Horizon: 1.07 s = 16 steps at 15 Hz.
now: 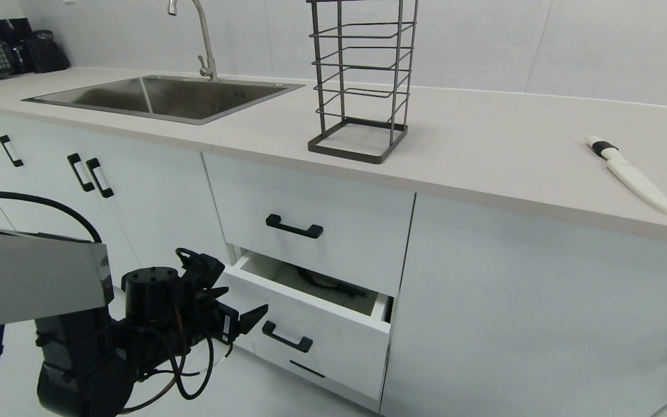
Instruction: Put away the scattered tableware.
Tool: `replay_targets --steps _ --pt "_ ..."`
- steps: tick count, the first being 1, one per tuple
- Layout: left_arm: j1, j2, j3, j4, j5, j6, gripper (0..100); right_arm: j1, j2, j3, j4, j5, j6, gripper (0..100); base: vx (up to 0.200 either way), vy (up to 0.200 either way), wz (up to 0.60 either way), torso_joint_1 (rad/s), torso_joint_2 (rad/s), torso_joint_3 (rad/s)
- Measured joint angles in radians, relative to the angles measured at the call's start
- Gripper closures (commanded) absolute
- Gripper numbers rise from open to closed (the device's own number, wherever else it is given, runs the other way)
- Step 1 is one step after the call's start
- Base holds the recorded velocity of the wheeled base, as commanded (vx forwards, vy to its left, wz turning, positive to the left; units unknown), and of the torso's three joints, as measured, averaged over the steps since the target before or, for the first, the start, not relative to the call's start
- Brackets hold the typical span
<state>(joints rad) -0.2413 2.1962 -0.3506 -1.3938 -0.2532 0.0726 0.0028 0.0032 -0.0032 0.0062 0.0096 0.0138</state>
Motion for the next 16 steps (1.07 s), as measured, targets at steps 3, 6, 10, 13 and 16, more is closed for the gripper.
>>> replay_targets --steps 3,6,10,13,16 --pt "0.001 0.027 -0.062 -0.006 -0.002 0.000 0 0.000 0.000 0.000 0.000 0.000 0.000 0 0.000 0.000 0.00 0.000 0.00 0.000" --pt "-0.006 0.056 -0.115 -0.017 -0.003 -0.001 0 0.000 0.000 0.000 0.000 0.000 -0.001 0 0.000 0.000 0.00 0.000 0.00 0.000" --pt "-0.009 0.085 -0.188 -0.014 -0.002 -0.004 0 0.000 0.000 0.000 0.000 0.000 -0.001 0 0.000 0.000 0.00 0.000 0.00 0.000" --pt "-0.009 0.094 -0.206 -0.014 -0.002 -0.006 0 0.000 0.000 0.000 0.000 0.000 0.000 0 0.000 0.000 0.00 0.000 0.00 0.000" --pt "-0.006 0.110 -0.233 -0.013 -0.001 -0.009 0 0.000 0.000 0.000 0.000 0.000 0.000 0 0.000 0.000 0.00 0.000 0.00 0.000"
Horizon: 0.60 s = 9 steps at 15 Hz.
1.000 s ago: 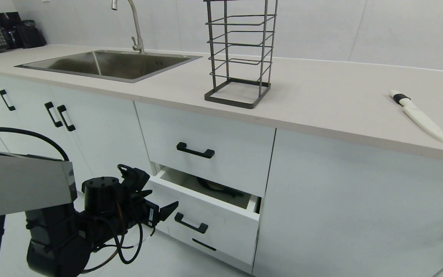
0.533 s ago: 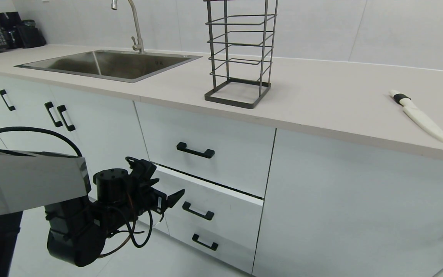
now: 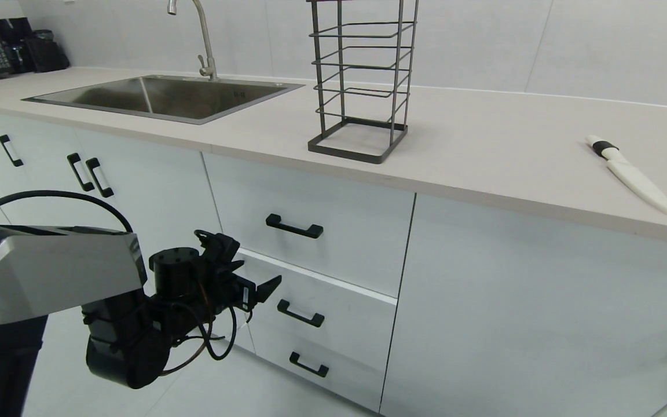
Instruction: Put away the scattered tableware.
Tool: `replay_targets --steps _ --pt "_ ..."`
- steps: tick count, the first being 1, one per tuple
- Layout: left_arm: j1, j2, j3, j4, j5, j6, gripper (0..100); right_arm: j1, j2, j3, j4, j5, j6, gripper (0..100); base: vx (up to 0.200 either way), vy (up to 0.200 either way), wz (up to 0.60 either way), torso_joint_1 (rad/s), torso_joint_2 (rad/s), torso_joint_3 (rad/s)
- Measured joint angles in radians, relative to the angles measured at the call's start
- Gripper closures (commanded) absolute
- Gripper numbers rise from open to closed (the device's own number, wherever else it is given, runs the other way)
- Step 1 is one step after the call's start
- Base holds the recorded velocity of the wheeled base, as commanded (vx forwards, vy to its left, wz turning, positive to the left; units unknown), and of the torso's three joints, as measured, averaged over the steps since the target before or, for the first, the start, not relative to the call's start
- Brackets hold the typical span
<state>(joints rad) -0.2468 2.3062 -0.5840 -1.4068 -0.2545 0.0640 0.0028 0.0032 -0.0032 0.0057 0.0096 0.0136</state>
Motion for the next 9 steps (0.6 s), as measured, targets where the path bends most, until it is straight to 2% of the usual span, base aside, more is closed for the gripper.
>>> replay_targets --steps 5,9 --pt "-0.004 0.008 -0.010 -0.008 0.001 -0.003 0 0.000 0.000 0.000 0.000 0.000 -0.001 0 0.000 0.000 0.00 0.000 0.00 0.000" --pt "-0.001 -0.128 0.156 -0.024 0.003 -0.001 0 0.000 0.000 0.000 0.000 0.000 0.000 0 0.000 0.000 0.00 0.000 0.00 0.000"
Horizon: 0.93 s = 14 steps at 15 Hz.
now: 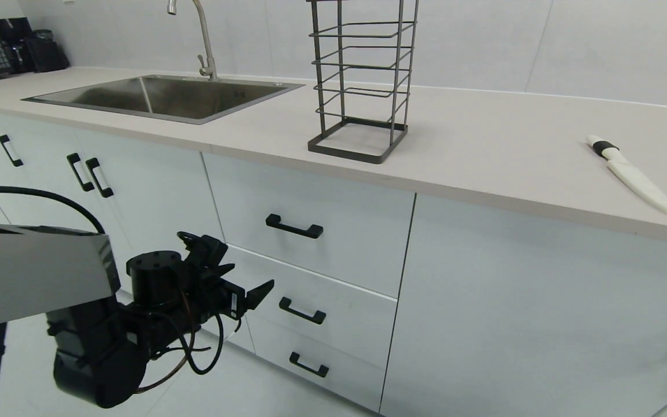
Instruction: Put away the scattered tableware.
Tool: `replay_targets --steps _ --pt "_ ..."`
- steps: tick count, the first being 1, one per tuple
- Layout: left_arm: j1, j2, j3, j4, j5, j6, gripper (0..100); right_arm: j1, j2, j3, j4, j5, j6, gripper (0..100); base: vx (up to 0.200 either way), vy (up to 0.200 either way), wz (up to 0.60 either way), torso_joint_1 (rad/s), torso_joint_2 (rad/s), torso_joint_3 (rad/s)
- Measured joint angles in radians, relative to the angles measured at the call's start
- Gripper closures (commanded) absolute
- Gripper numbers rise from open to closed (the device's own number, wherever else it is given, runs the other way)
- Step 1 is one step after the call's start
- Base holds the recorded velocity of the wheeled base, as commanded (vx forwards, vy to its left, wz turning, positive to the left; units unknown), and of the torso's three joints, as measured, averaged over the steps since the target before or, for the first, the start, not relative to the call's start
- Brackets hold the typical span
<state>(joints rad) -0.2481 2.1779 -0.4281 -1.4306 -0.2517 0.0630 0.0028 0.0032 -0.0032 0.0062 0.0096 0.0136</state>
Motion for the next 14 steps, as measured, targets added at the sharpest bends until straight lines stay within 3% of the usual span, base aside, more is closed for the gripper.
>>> replay_targets --steps 3,9,11,14 --pt "0.004 -0.203 0.100 0.002 0.000 0.005 0 0.000 0.000 0.000 0.000 0.000 0.000 0 0.000 0.000 0.00 0.000 0.00 0.000" --pt "0.011 -0.621 0.178 0.030 0.003 0.005 0 0.000 0.000 0.000 0.000 0.000 0.000 0 0.000 0.000 0.00 0.000 0.00 0.000" --pt "0.042 -0.742 0.189 0.066 0.003 0.003 0 0.000 0.000 0.000 0.000 0.000 0.000 0 0.000 0.000 0.00 0.000 0.00 0.000" --pt "0.132 -0.917 0.223 0.092 -0.002 -0.001 0 0.000 0.000 0.000 0.000 0.000 0.000 0 0.000 0.000 0.00 0.000 0.00 0.000"
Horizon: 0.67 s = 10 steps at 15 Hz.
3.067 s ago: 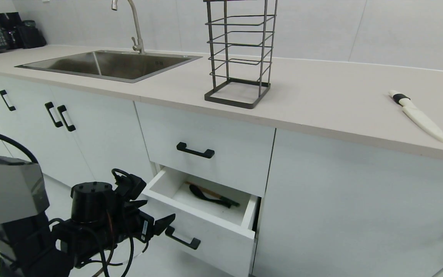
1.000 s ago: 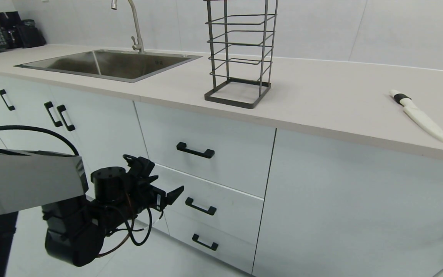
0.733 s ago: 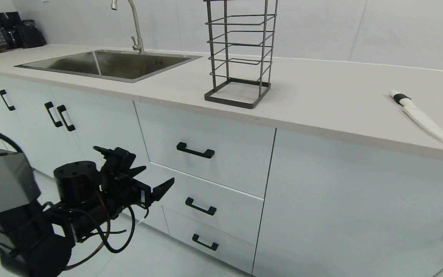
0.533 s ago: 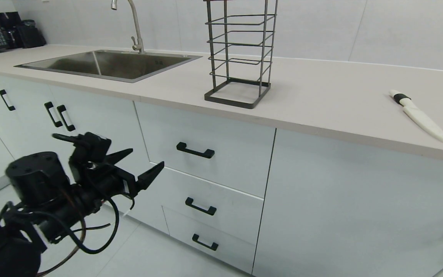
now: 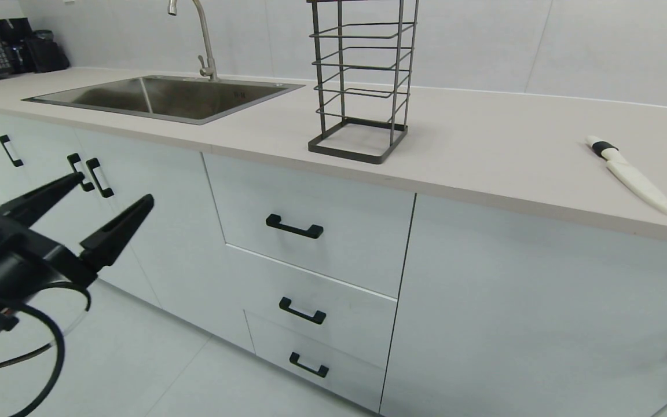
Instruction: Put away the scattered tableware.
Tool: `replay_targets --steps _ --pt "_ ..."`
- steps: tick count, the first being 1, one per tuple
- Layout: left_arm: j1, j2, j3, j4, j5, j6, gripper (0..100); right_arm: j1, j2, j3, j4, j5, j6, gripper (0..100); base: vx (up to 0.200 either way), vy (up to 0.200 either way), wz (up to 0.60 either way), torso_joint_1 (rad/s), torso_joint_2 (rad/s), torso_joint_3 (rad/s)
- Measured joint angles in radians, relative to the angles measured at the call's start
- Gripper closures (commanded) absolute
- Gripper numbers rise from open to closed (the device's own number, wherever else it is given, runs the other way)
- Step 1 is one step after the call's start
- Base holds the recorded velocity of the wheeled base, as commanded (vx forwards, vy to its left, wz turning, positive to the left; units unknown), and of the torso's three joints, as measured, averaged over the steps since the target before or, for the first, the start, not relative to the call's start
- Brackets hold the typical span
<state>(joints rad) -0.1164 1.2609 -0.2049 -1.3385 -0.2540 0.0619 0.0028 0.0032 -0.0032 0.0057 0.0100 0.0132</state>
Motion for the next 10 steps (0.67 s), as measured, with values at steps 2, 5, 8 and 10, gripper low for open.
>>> replay_targets --steps 2,5,8,10 --pt "0.065 -0.127 0.035 0.004 -0.001 -0.005 0 0.000 0.000 0.000 0.000 0.000 0.001 0 0.000 0.000 0.00 0.000 0.00 0.000" --pt "0.130 -0.324 0.061 0.041 -0.003 -0.007 0 0.000 0.000 0.000 0.000 0.000 0.000 0 0.000 0.000 0.00 0.000 0.00 0.000" --pt "0.156 -0.573 0.072 0.229 -0.009 -0.008 0 0.000 0.000 0.000 0.000 0.000 0.000 0 0.000 0.000 0.00 0.000 0.00 0.000" --pt "0.158 -0.761 0.072 0.501 -0.014 -0.012 0 0.000 0.000 0.000 0.000 0.000 0.000 0 0.000 0.000 0.00 0.000 0.00 0.000"
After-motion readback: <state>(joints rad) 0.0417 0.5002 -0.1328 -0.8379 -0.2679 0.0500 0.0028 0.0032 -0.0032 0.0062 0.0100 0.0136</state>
